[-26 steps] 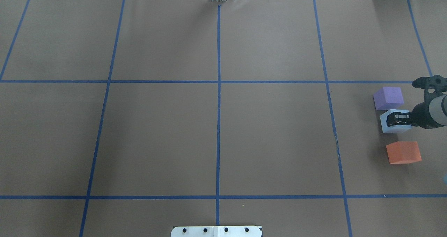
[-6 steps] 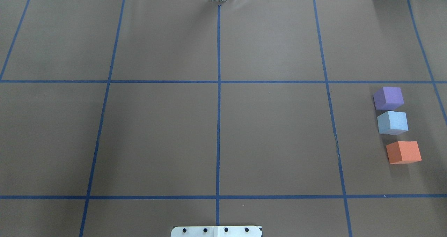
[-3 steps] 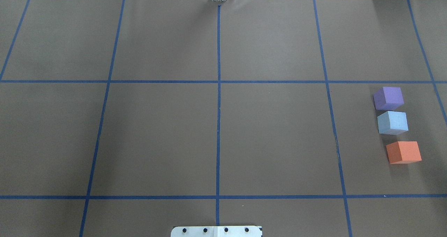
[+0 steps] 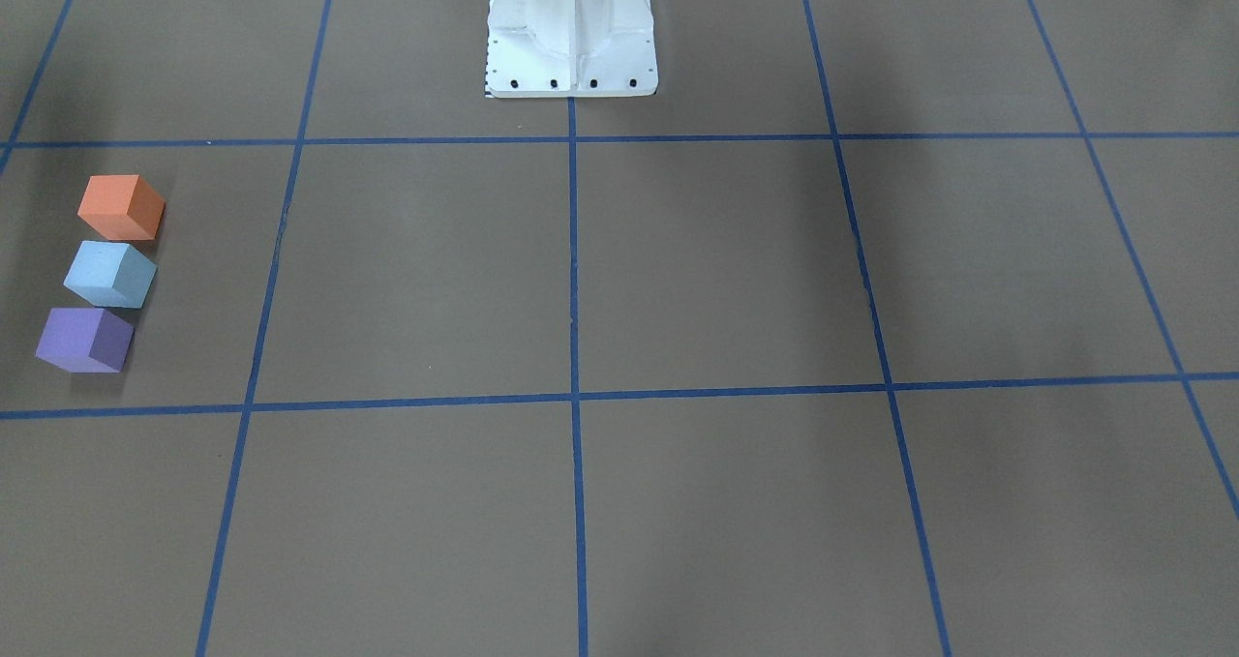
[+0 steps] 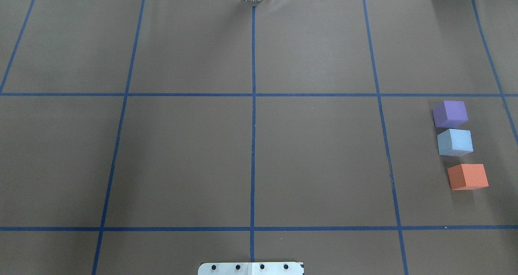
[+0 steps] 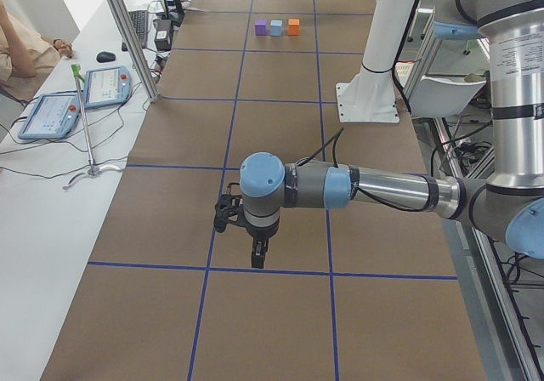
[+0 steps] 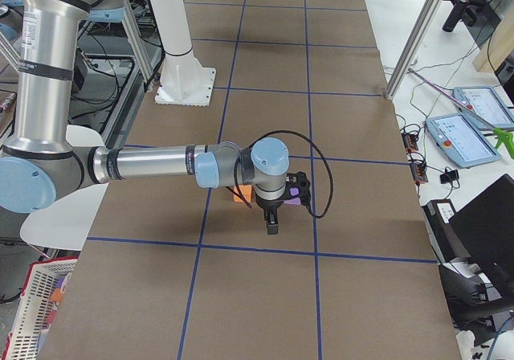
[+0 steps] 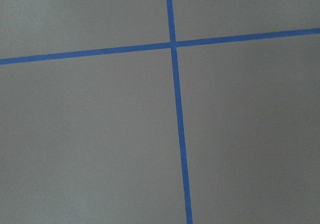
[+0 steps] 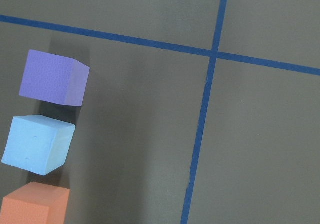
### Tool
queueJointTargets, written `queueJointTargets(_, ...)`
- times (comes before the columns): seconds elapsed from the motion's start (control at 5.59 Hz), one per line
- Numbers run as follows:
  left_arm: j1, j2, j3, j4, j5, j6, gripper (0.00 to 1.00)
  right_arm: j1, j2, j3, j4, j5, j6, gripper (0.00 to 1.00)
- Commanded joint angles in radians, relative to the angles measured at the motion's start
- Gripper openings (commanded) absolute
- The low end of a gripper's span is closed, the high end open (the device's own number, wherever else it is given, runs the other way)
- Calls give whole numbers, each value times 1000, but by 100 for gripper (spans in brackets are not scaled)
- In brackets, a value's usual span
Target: Place blue block between orange and purple blocks
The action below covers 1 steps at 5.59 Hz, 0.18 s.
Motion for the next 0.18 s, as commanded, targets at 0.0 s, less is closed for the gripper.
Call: queueJointTargets(0.0, 0, 0, -3, 0, 0, -1, 100, 0, 0, 0, 0, 0, 0, 100)
